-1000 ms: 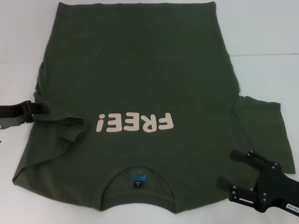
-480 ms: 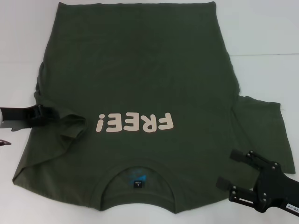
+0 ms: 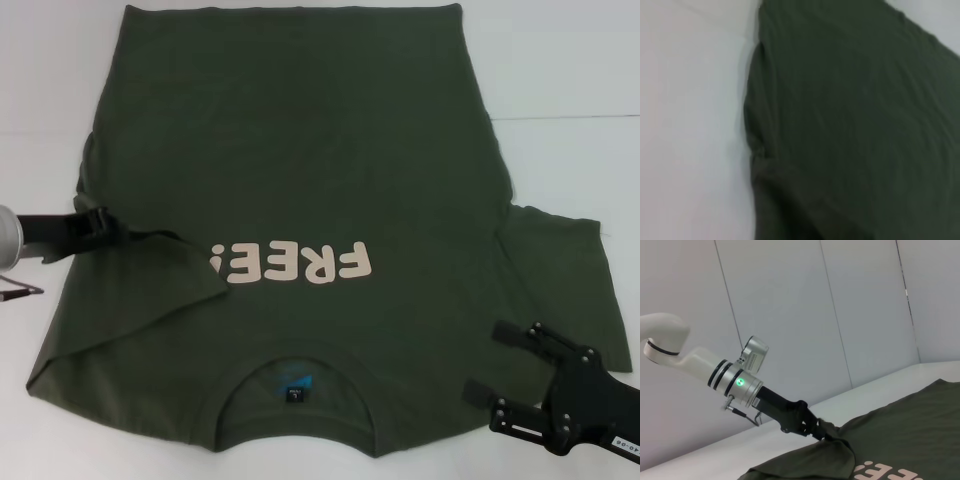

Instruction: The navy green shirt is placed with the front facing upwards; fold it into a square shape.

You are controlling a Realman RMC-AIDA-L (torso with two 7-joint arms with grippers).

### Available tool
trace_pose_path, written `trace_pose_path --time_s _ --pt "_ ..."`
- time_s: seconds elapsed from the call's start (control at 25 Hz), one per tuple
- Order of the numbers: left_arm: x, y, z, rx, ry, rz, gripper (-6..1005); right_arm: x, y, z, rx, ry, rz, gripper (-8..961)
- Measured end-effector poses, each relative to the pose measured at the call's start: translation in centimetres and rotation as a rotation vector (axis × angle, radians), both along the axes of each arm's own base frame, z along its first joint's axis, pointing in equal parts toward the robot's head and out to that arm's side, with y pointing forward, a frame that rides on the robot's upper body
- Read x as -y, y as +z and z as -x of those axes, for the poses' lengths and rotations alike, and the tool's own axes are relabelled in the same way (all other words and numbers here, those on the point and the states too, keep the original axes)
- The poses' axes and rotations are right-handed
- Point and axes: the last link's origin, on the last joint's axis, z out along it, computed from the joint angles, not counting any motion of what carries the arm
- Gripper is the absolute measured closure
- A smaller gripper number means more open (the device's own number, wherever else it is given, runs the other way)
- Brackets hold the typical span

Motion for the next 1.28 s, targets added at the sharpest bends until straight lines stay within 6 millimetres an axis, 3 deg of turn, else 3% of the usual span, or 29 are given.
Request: trace_pose_path --time_s 0.16,0.52,0.68,0.84,1.04,1.16,1.28 --pt "-0.4 -0.4 -0.6 0.059 0.001 -0.05 902 0.0 0.0 0.0 0.0 0.0 0.0 29" --pt "-0.2 -1.6 -2.7 0.221 -0.062 -0.081 855 0.0 0.0 0.0 0.0 0.0 -0.001 28" --pt "0.9 -0.6 -2.7 0.28 -0.097 -0.027 809 -0.1 0.2 0.2 -0.016 -0.001 -0.005 28" --pt "2.8 1.6 -2.2 0.354 -0.191 -0.028 764 -0.7 0.8 0.6 -0.077 -0.029 0.003 28" --pt "6.2 5.3 -0.8 0.42 -0.274 -0.061 564 -2.6 2.5 1.3 -0.164 -0.092 0.078 29" --pt "8.2 6.3 -0.2 0.428 -0.303 -0.02 324 -4.3 4.2 1.9 -0.192 -0.143 0.15 29" --pt "10.2 6.6 -0.3 0.425 -0.375 0.055 231 -6.2 6.9 3.1 -0.195 -0.169 0.222 30"
